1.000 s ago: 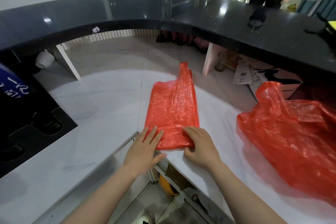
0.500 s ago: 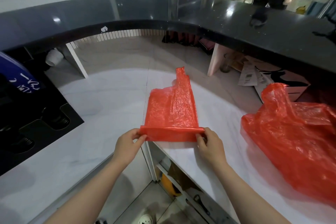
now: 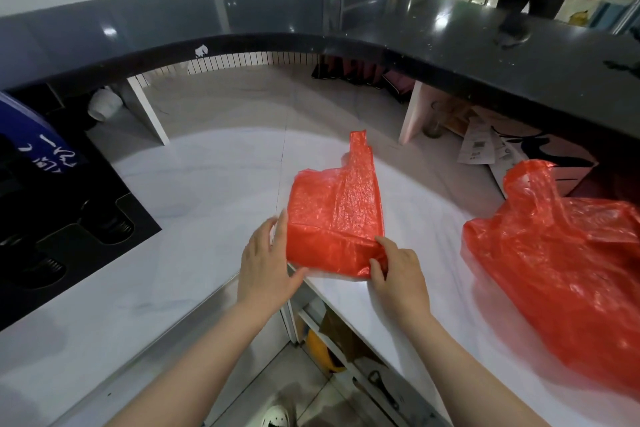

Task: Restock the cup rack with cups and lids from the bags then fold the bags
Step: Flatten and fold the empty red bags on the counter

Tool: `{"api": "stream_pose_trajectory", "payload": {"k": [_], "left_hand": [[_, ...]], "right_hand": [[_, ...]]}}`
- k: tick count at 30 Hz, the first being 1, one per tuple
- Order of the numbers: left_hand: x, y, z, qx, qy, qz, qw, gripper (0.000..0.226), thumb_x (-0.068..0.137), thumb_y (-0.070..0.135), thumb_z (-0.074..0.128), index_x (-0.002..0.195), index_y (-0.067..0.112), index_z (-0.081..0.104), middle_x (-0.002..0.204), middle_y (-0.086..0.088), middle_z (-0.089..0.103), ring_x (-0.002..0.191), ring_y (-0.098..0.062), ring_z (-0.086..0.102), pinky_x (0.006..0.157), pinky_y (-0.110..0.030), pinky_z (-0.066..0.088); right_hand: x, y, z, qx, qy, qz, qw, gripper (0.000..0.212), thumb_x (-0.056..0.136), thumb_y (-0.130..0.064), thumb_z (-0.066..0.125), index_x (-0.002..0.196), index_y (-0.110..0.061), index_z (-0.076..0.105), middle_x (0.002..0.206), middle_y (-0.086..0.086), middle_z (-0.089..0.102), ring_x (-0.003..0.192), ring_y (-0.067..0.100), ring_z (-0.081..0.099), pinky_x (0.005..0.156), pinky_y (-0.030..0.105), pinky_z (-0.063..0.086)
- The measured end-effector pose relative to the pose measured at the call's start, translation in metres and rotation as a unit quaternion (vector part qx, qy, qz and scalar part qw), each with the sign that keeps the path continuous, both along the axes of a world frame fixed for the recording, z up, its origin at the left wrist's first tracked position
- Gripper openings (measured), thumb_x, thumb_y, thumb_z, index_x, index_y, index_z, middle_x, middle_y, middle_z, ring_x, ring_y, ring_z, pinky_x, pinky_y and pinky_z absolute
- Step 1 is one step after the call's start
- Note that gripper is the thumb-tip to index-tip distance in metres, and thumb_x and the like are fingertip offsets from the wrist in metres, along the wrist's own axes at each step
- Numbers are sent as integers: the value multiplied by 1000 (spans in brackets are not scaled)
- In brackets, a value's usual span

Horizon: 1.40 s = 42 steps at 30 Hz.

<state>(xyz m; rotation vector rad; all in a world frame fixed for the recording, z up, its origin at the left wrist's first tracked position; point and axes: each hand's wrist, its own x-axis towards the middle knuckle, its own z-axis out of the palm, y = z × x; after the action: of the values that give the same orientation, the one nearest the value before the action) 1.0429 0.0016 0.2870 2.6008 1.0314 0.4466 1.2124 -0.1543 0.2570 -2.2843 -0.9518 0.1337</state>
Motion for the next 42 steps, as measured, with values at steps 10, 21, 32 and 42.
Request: {"api": "stream_pose_trajectory", "payload": {"k": [10,21,32,42], "left_hand": [[30,-14,-23,54,184,-197,961,74,85,74,9,142,42,-26,156,5,-22,142,-19,-26,112,-45,-22],[26,-20,-30,24,173,-168,970,74,83,74,4,142,40,-23,156,8,-21,144,-19,-22,113,-45,-20],[19,-30,-32,9,178,-103,979,89,71,79,-8,141,28,-29,147,-2,-33,136,-21,-31,113,-38,-20],[-33,-5,-23,87,140,-153,974,92,53,39,90,134,13,55,137,-9,54,121,-30,57,96,-49,46]], "right_hand": [[-4,-2,4,-67,-46,8,997,49,95,-43,35,141,-26,43,111,-5,51,111,13,37,92,29,39],[9,7,0,-238,-129,235,933,63,93,-66,7,145,-40,-19,153,-15,-24,139,10,-30,117,50,-12],[8,11,8,-247,-85,230,938,74,90,-70,26,150,-43,-7,158,-14,-12,146,11,-15,113,46,-16],[18,-6,15,-89,47,209,973,74,68,-36,52,141,-35,38,151,-8,36,143,14,25,117,33,2]]}}
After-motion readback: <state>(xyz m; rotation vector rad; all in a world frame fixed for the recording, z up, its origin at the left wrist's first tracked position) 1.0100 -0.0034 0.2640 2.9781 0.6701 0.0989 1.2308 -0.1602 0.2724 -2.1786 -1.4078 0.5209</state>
